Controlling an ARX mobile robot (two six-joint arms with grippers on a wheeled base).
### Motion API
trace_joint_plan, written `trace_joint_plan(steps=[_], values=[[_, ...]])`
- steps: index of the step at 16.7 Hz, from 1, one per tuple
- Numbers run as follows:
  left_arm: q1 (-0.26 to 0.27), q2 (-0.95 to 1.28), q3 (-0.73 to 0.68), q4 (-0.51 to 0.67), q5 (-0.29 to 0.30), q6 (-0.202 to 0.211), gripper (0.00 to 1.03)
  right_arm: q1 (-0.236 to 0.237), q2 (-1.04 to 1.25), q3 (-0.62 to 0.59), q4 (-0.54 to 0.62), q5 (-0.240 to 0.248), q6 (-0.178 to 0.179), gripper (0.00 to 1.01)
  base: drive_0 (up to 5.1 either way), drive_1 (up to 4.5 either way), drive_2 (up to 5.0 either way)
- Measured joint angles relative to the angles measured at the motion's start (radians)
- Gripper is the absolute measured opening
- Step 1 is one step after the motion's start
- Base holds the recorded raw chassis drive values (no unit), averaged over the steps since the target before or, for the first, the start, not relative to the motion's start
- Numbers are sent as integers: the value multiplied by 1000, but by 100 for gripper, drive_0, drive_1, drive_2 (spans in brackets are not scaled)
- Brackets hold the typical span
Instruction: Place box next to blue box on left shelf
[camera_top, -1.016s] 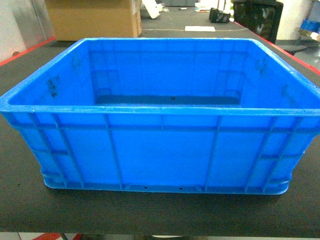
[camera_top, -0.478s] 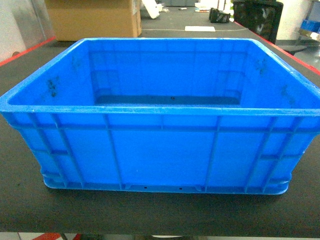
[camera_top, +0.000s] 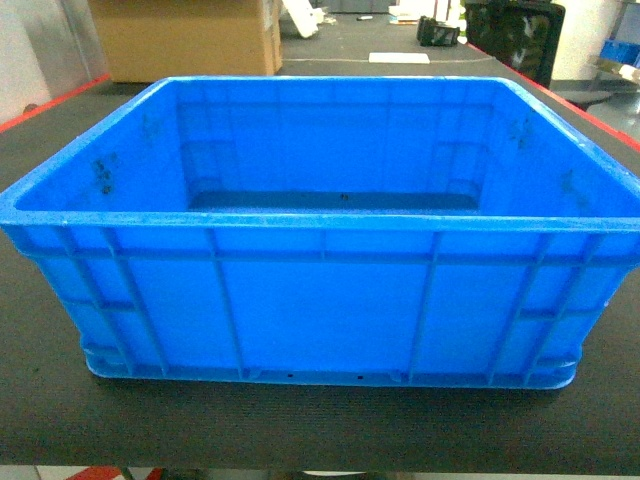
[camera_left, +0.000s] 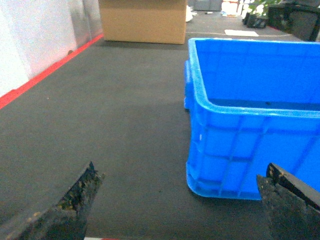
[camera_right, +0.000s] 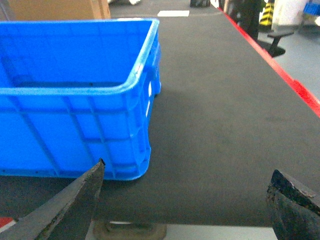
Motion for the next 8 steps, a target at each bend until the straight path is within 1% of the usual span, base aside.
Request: trace_joint_plan(steps=[1,2,3,4,5,6,7,8], values=[[-60,81,18,4,-75,0,98,3,61,8,22,0,21,98,0,0,0],[-76,166,33,84,-74,1,98,18,142,38,101,5,39,98,0,0,0],[-47,271,73,182,-56,0,98,40,246,87,197,17,50,98,0,0,0],[2,430,151,324,-21,5,98,54,408,165,319,18,60,98,0,0,0],[11,617,258,444,-6,18,98,64,596,274,394,21,66,98,0,0,0],[15,811,390,514,-8,42,98,81,790,426,343,25,82,98,0,0,0],[14,996,558,448,2,45,98,116,983,598,226,32,90,98,0,0,0],[14,1155,700,362,-2,45,98,144,1149,750,126,31,100,98,0,0,0]])
